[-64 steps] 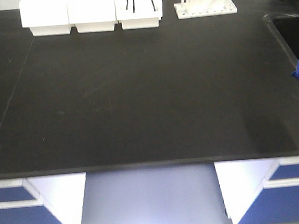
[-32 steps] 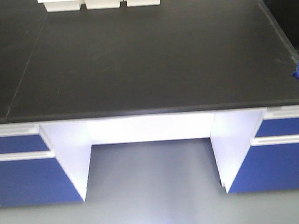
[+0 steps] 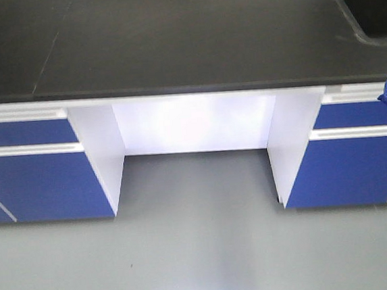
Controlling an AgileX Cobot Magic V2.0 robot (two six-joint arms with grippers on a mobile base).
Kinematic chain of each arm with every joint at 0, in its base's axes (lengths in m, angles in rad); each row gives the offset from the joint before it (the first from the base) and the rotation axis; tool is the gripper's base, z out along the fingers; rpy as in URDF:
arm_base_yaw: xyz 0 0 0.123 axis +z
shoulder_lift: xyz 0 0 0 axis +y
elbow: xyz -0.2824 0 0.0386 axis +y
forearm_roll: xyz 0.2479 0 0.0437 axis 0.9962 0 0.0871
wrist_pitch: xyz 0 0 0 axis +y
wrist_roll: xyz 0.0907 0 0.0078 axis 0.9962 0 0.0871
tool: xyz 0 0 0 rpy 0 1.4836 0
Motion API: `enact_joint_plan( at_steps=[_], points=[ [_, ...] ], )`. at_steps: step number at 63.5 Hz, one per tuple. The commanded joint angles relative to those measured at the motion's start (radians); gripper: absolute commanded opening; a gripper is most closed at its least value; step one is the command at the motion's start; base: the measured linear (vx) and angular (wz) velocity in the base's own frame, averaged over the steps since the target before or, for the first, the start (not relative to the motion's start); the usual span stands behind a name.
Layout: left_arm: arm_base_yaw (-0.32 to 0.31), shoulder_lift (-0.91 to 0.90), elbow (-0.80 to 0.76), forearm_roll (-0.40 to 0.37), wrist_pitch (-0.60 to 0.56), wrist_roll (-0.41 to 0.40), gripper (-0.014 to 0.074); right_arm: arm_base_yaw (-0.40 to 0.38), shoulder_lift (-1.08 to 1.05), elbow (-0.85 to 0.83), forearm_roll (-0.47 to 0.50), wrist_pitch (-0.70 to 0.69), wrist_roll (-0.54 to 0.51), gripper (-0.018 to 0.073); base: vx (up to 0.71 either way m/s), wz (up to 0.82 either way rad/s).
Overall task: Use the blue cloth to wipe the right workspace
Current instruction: 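Hold the cloth in the right gripper while the base backs away and turns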
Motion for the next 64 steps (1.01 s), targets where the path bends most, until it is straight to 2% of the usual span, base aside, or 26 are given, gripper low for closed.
enact_joint_plan(
  at_steps=[1,64],
  points=[
    [-0.001,-0.016,0.031,-0.006,-0.083,-0.008,-0.0006,-0.004,-0.004,-0.027,-0.017,-0.068,-0.001,-0.0008,-0.38,0.03],
    [-0.001,-0.016,0.031,-0.006,-0.083,-0.008,-0.0006,-0.004,-0.004,-0.027,-0.017,-0.068,-0.001,-0.0008,-0.34,-0.04]
  ],
)
